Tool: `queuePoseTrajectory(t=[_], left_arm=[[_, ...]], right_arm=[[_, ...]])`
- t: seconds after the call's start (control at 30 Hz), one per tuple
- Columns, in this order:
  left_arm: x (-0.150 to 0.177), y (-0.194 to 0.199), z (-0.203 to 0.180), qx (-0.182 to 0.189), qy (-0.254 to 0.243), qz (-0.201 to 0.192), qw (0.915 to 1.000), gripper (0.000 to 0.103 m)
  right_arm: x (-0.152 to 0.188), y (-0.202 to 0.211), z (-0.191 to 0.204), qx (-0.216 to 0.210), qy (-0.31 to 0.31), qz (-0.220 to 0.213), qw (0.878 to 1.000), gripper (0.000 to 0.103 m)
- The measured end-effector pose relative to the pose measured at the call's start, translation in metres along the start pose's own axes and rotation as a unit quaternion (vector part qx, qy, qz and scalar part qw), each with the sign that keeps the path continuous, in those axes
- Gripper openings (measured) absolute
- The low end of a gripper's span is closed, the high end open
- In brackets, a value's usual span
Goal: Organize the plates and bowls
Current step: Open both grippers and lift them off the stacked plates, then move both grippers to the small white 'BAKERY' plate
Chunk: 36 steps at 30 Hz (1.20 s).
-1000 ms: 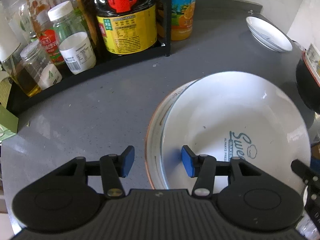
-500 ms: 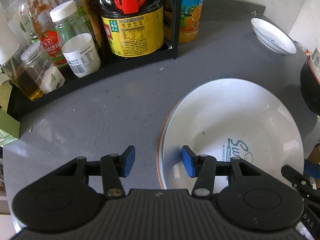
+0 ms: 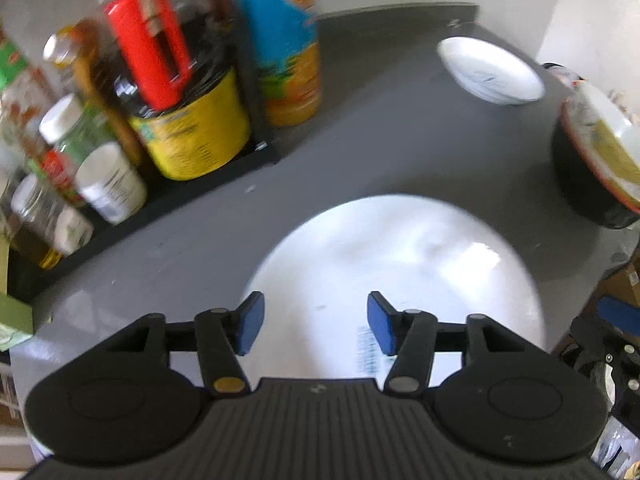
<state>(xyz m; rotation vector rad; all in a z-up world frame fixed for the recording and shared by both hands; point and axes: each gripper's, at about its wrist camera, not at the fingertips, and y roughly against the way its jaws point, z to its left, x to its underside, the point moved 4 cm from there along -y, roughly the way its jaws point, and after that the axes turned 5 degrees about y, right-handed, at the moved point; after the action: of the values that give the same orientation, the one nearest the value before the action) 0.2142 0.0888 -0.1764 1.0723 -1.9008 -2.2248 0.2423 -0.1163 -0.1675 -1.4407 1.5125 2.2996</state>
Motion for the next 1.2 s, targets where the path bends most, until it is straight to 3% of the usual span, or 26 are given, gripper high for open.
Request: queuePoseTrajectory(t=[0.17,0.23,0.47,0.63,0.73,0.87,0.97,1.2], left_arm=[[-0.002,0.018,-0.030,0.012,0.000,-0.018,0.9998,0.063],[-0.003,0.027,-0.040,0.015,0.006,-0.022,0.9996,0.065],[-0.004,0.058,-0.073,0.026,0.002,-0.051,0.9984,0.069],[-0.003,0.072,-0.091,0.033,0.007,-0.055,0.9979,0.070],[-0.006,0.078,-0.100,0.040,0.010,-0.060,0.9974,0.070],[-0.016,0.083,-0.113,0.043,0.007,-0.067,0.9968,0.074],[-0.028,0.079,-0.121,0.044,0.013,-0.074,0.9962,0.078],[-0.064,0.053,-0.142,0.047,0.008,-0.077,0.9959,0.079]], right_arm=[[0.002,0.030,-0.024,0.017,-0.018,-0.028,0.999,0.052],[0.003,0.043,-0.034,0.028,-0.023,-0.036,0.999,0.061],[0.010,0.078,-0.067,0.043,-0.046,-0.050,0.997,0.062],[0.010,0.103,-0.088,0.058,-0.054,-0.068,0.995,0.082],[0.007,0.113,-0.104,0.062,-0.072,-0.080,0.992,0.088],[-0.001,0.117,-0.122,0.070,-0.088,-0.090,0.990,0.090],[-0.009,0.116,-0.137,0.081,-0.095,-0.102,0.987,0.098],[-0.024,0.097,-0.184,0.093,-0.114,-0.103,0.984,0.100]])
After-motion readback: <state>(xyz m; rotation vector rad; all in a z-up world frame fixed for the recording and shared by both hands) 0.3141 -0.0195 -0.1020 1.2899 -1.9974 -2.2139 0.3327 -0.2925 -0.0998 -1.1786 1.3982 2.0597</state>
